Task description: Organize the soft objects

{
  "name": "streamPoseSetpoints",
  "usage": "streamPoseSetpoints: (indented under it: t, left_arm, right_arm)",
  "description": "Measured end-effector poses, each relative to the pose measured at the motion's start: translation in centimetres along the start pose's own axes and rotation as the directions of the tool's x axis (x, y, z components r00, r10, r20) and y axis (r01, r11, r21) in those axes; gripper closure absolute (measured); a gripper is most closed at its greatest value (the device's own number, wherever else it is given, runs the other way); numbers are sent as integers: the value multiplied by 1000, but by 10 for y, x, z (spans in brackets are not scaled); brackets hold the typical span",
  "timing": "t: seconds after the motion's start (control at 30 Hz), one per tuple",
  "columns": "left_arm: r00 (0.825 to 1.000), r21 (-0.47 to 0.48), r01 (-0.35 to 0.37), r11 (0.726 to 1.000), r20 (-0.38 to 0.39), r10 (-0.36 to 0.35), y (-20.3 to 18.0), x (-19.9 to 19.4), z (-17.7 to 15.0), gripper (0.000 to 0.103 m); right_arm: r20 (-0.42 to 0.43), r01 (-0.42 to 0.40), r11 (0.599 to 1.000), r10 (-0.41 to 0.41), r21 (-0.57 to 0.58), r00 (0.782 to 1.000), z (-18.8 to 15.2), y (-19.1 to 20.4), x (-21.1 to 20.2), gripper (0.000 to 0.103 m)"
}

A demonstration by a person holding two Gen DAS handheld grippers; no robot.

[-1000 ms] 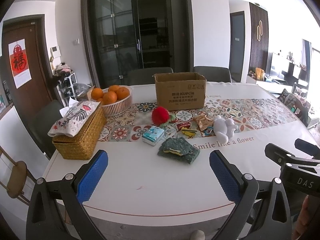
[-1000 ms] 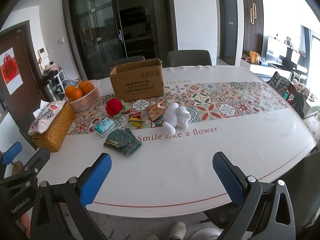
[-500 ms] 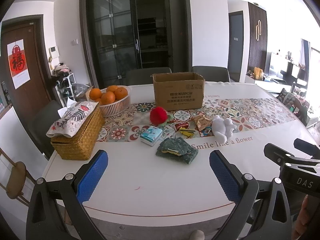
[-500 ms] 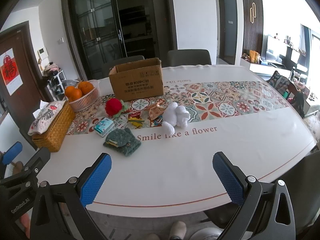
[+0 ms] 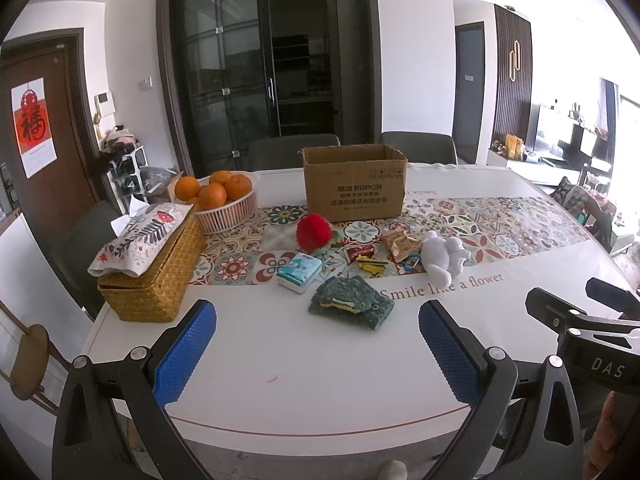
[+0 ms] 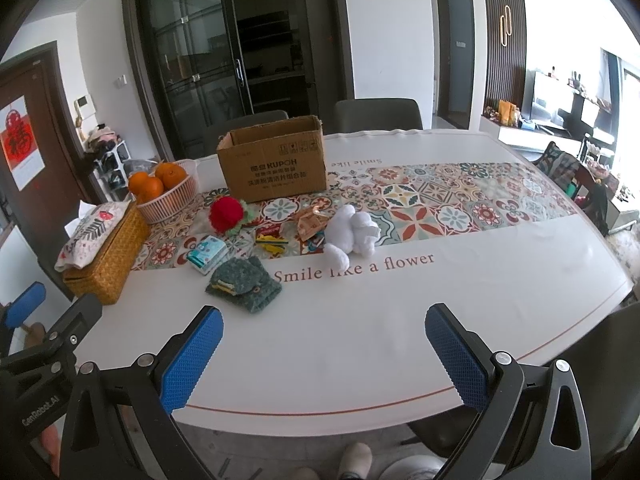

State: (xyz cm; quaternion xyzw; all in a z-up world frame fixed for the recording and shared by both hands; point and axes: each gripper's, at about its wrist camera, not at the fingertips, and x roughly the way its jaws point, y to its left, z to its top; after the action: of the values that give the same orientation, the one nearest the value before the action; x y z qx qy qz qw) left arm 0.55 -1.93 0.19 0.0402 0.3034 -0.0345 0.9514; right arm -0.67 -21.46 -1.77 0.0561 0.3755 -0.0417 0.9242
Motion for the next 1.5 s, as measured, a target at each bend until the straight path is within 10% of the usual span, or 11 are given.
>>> streamPoseSetpoints:
  t: [1.0,1.27,1.5]
  left_arm:
    - [992,-115,-24,993,-127,9,6,62,11,0]
    - [968,-199,-67,978,-249,15,-13,128,30,0]
    - [911,-308,-114,944,-412,-24,-23,194,31,0]
  right_arm:
    - [-83,-46,999,44,-17,996,13,0,52,1]
    - [-170,-102,993,90,-63,981,56,-15,122,1]
    - [-283,-156,986,135,-52,950,79,-29,189,1]
